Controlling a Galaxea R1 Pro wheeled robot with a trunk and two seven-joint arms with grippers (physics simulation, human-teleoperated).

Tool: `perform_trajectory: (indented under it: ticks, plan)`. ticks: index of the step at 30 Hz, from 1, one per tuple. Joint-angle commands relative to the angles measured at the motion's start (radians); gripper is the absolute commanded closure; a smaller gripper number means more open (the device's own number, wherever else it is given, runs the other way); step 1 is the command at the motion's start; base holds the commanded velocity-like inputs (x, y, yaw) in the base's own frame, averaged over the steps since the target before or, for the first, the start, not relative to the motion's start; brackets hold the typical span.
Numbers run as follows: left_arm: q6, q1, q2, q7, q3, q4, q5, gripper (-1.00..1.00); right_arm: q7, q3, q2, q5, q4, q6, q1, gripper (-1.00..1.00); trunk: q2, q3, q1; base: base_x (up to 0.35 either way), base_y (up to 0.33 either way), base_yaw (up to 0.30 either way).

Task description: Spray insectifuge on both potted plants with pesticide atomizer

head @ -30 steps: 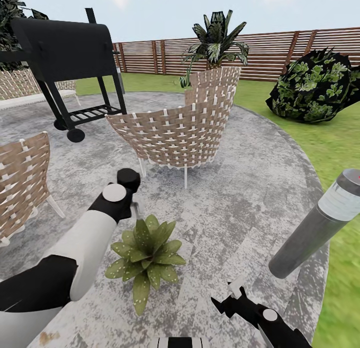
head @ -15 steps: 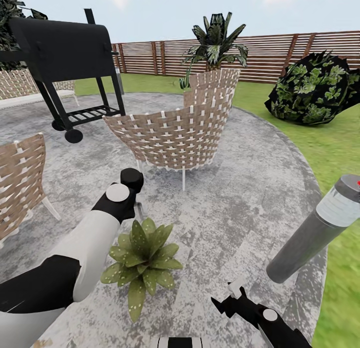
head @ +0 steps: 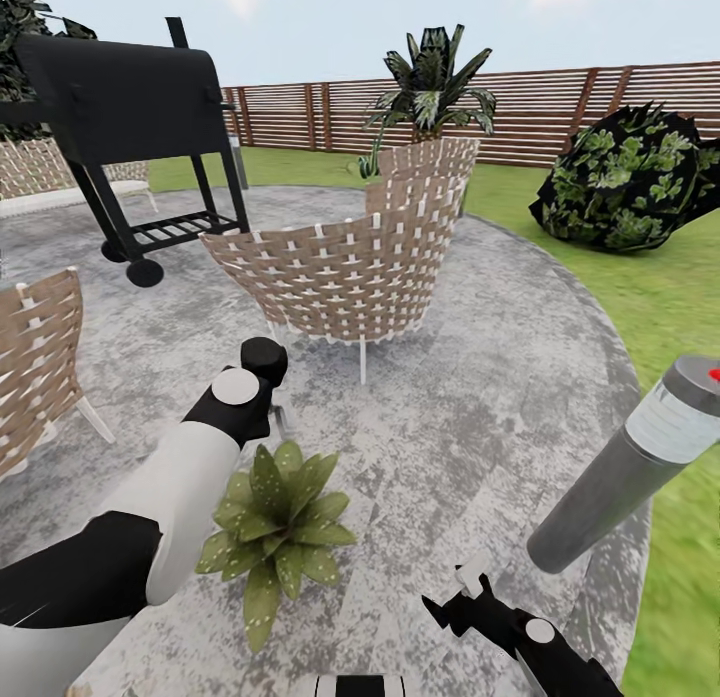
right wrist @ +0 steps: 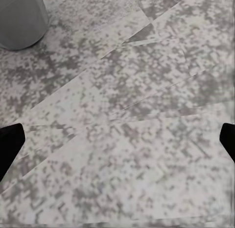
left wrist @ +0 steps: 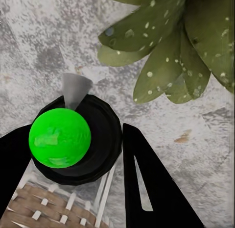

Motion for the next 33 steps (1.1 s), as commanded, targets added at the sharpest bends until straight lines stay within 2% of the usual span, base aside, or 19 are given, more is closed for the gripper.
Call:
perform_trajectory:
  ticks: [1,8,15,24,33]
  plan:
    - [0.01,-0.001,0.0,-0.008,-0.001,0.0,-0.007,1.0,-0.001,0.001,-0.001,0.007,0.0,-0.006,-0.001,-1.0,0.0,-0.001,0.0,0.089,-0.211,0.113]
    - [0.012,-0.001,0.0,-0.008,-0.001,0.0,-0.007,1.0,-0.001,0.001,-0.001,0.007,0.0,-0.005,-0.001,-1.0,0.0,-0.001,0.0,0.012,-0.056,0.02]
    - [0.015,-0.002,-0.002,-0.008,-0.001,0.0,-0.006,1.0,0.0,0.001,-0.001,0.007,0.001,-0.006,-0.001,-1.0,0.0,-0.001,0.0,-0.08,-0.214,0.0]
    - [0.006,0.007,0.003,-0.008,-0.003,0.0,-0.008,1.0,-0.001,0.001,-0.001,0.007,0.001,-0.007,-0.001,-1.0,0.0,-0.001,0.0,-0.019,-0.021,0.004]
    - [0.001,0.011,0.01,-0.008,-0.008,0.001,-0.007,1.0,-0.001,0.001,-0.001,0.007,0.001,-0.007,-0.001,-1.0,0.0,-0.001,0.0,0.0,0.0,0.207]
